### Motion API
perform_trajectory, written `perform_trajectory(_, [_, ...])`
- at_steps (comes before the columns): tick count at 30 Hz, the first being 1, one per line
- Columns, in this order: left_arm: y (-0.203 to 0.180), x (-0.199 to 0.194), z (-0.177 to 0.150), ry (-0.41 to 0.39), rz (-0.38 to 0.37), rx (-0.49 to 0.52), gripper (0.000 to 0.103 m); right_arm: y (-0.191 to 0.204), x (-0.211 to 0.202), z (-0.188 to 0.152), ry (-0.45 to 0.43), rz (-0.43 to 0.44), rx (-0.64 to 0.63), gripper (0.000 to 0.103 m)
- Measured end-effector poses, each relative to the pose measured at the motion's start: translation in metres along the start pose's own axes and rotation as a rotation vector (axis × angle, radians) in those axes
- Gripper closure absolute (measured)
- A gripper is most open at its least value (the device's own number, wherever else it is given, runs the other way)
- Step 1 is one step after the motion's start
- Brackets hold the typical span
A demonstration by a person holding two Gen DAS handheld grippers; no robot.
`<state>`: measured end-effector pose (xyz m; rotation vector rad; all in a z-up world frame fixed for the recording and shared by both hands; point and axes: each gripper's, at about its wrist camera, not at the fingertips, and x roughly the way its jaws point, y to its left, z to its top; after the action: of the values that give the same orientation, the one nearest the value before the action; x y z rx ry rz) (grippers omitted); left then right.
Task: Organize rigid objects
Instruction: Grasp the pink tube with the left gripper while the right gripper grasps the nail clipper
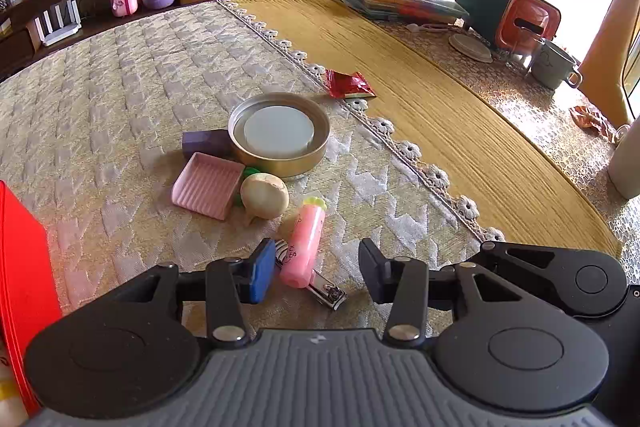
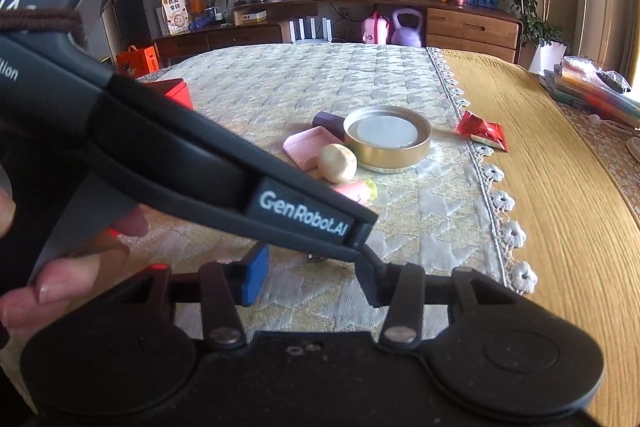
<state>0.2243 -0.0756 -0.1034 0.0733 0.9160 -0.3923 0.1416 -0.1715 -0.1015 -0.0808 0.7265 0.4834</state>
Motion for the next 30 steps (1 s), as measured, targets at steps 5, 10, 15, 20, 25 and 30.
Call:
perform_trajectory(5, [-0.003, 0.006, 0.004, 0.003, 0.004, 0.032, 0.069, 0.001, 0.006, 0.001, -0.002, -0.005, -0.011, 0.07])
perform_trajectory(10, [-0.002, 0.01, 0.008, -0.002, 0.009, 0.045, 0.08, 0.006, 0.01, 0.003, -0.006, -0.017, -0.038, 0.077])
perform_trajectory(15, [-0.001, 0.012, 0.009, -0.01, 0.022, 0.048, 0.087, 0.016, 0.014, 0.003, -0.014, -0.046, -0.087, 0.084])
perform_trajectory(20, [0.003, 0.012, 0.009, -0.014, 0.025, 0.031, 0.087, 0.025, 0.015, 0.0, -0.026, -0.071, -0.136, 0.092])
perform_trajectory(25, [0.012, 0.007, 0.009, -0.018, 0.01, -0.012, 0.087, 0.029, 0.01, -0.003, -0.029, -0.069, -0.145, 0.093])
perform_trajectory(30, [0.015, -0.002, 0.006, -0.016, 0.002, -0.042, 0.087, 0.025, -0.001, -0.005, -0.019, -0.057, -0.11, 0.093])
